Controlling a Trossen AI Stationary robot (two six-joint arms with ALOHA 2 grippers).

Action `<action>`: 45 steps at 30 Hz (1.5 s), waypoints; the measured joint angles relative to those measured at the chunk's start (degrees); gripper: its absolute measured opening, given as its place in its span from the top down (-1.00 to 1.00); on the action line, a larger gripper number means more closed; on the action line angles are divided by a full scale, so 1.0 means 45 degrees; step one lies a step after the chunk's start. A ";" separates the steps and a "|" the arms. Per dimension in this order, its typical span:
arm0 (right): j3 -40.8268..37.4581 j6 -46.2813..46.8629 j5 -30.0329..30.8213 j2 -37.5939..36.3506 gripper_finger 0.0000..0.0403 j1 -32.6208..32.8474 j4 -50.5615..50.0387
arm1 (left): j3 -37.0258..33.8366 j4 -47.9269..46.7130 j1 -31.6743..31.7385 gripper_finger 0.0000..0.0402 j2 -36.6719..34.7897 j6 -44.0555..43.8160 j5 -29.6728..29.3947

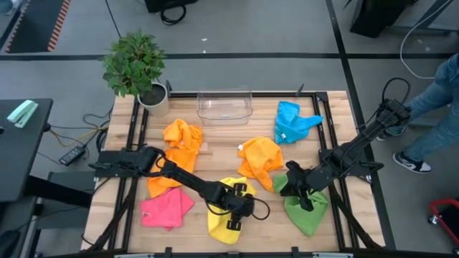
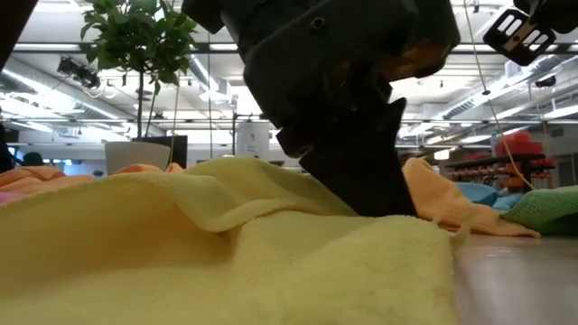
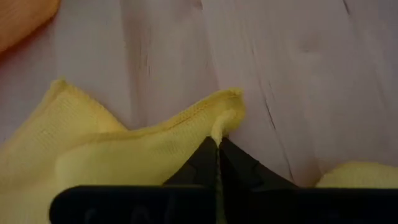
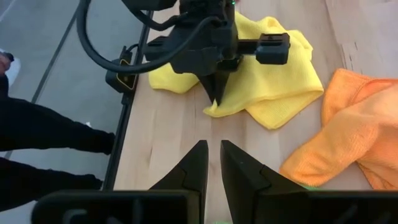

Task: Fold microfiber towels
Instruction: Fold the yellow microfiber cloth

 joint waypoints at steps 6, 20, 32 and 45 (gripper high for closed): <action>0.0000 -0.0175 0.0017 0.0000 0.74 -0.0121 0.0121 | -0.0039 -0.0149 -0.0005 0.96 -0.1854 0.0053 -0.0453; 0.0000 -0.1975 0.0965 0.0000 0.58 -0.1628 0.1319 | -0.0021 -0.2491 -0.0635 0.95 -0.7384 -0.1677 -0.1856; 0.0000 -0.2375 0.1052 0.0430 -0.07 -0.1894 0.5007 | -0.0006 -0.2674 -0.1662 0.97 -0.9081 -0.3010 -0.4560; 0.0000 -0.2914 0.1996 0.3310 -0.22 -0.1928 0.8180 | -0.0006 -0.2654 -0.1831 0.92 -0.9062 -0.3048 -0.4555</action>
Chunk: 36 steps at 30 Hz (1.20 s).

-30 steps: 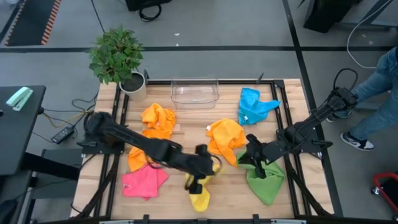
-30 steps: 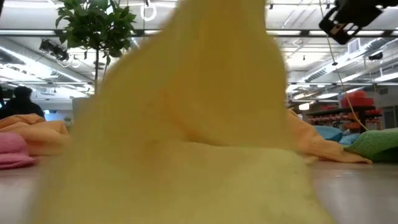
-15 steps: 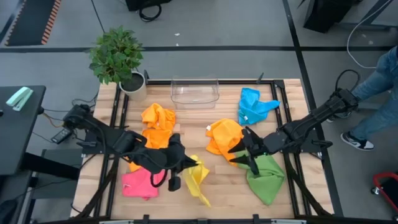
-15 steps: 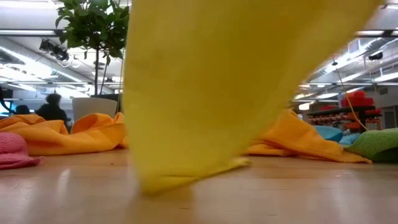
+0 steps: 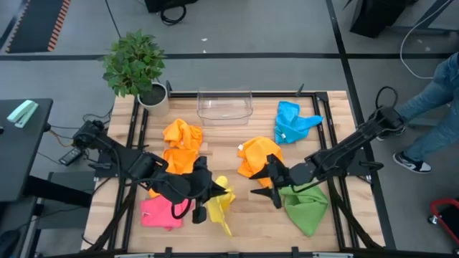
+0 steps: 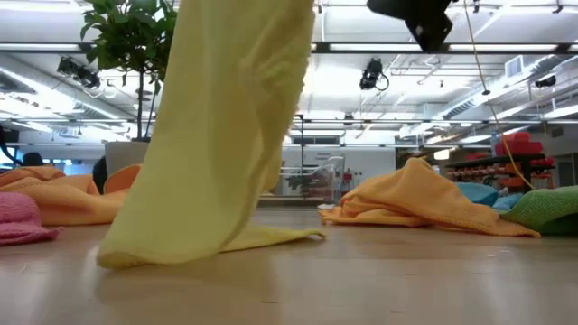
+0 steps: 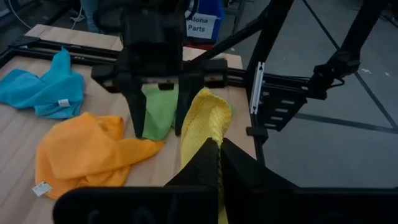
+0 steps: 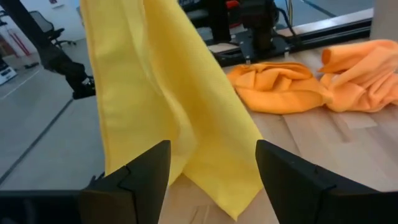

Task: Fold microfiber towels
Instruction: Fold the yellow microfiber cloth

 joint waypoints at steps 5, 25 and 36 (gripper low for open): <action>0.0000 0.0009 0.0000 0.1120 -0.22 0.0000 0.1360 | 0.0000 0.0066 0.0000 0.96 0.0000 0.0000 -0.0004; 0.3654 -0.0861 0.0700 0.4927 -0.22 0.0000 0.0693 | 0.0000 0.0118 0.0034 0.96 0.0000 0.0053 -0.0010; 0.3653 -0.0764 0.0647 0.4763 0.82 0.0050 0.0410 | 0.0005 0.0203 0.0004 0.96 -0.0224 0.0358 -0.0605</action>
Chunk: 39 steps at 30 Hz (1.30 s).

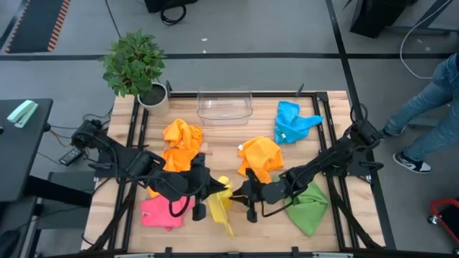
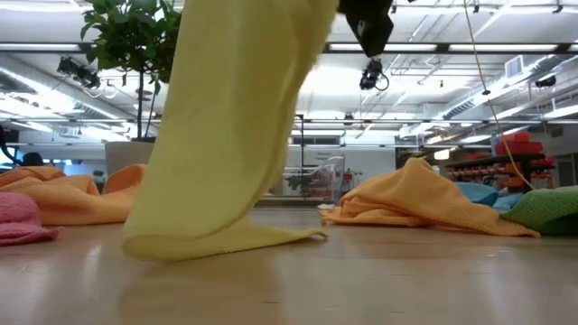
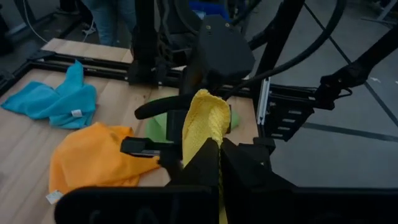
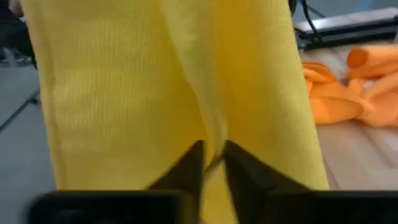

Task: Fold microfiber towels
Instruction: Fold the yellow microfiber cloth

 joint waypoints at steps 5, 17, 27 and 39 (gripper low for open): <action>0.0046 -0.0563 0.0141 -0.1523 0.97 -0.0048 -0.0997 | 0.0000 -0.0041 -0.0219 0.93 -0.0451 0.0155 -0.0346; 0.7214 -0.1795 0.0013 -0.3402 0.99 -0.1527 -1.3617 | 0.0014 -0.3283 -0.1121 0.97 -0.1807 -0.0044 -0.1874; 1.0171 -0.5004 -0.0021 -0.1063 1.00 -0.4445 -1.4811 | 0.0005 -0.8208 0.0044 0.97 -0.2324 0.0120 -0.3820; 1.2811 -0.5169 -0.0578 -0.0683 1.00 -0.4795 -1.6402 | -0.0284 -0.7028 0.0853 0.97 -0.4649 0.2425 -0.3043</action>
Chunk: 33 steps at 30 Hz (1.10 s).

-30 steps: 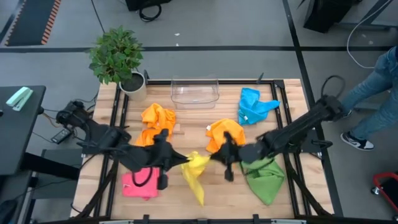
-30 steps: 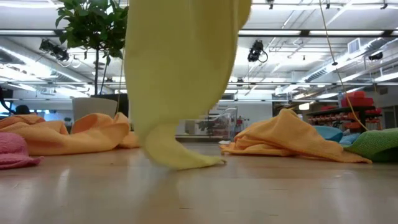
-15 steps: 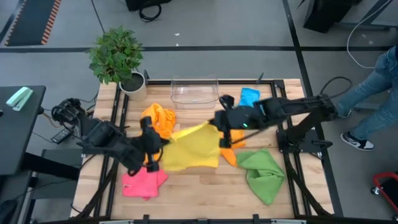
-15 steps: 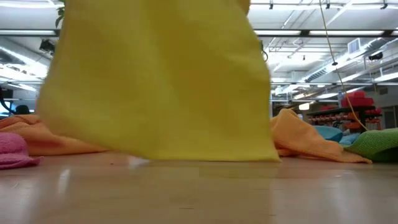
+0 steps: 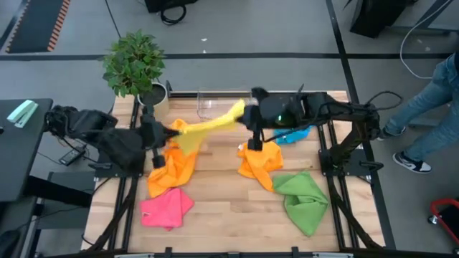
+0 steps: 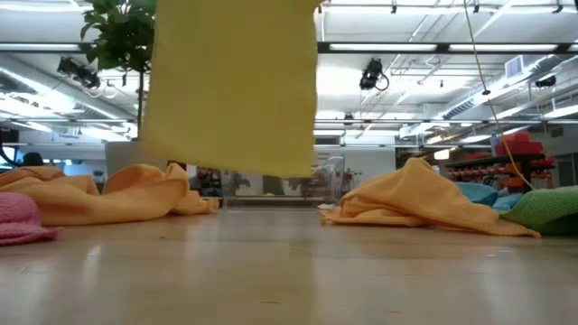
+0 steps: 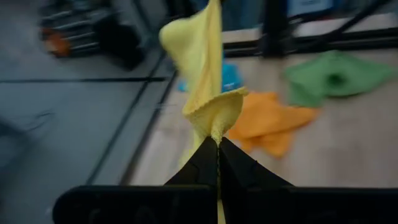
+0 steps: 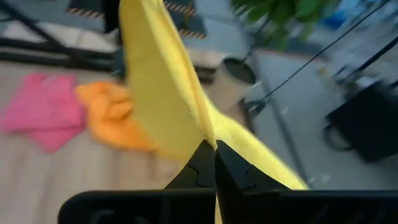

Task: Fold microfiber towels
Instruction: Fold the yellow microfiber cloth

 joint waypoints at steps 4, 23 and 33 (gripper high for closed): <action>-0.1850 0.1835 -0.0036 -0.0017 1.00 0.1192 -0.0256 | -0.2554 0.2623 -0.1072 0.97 0.0010 -0.0126 0.0771; -0.9450 1.0980 -0.2103 0.0022 1.00 0.6425 0.5506 | -1.2325 2.2504 -0.5160 0.97 0.5597 -0.7240 0.2405; -1.0728 0.9653 -0.3459 0.0022 1.00 0.5244 0.6627 | -1.1025 2.3310 -0.5562 0.97 0.8302 -0.7608 0.2363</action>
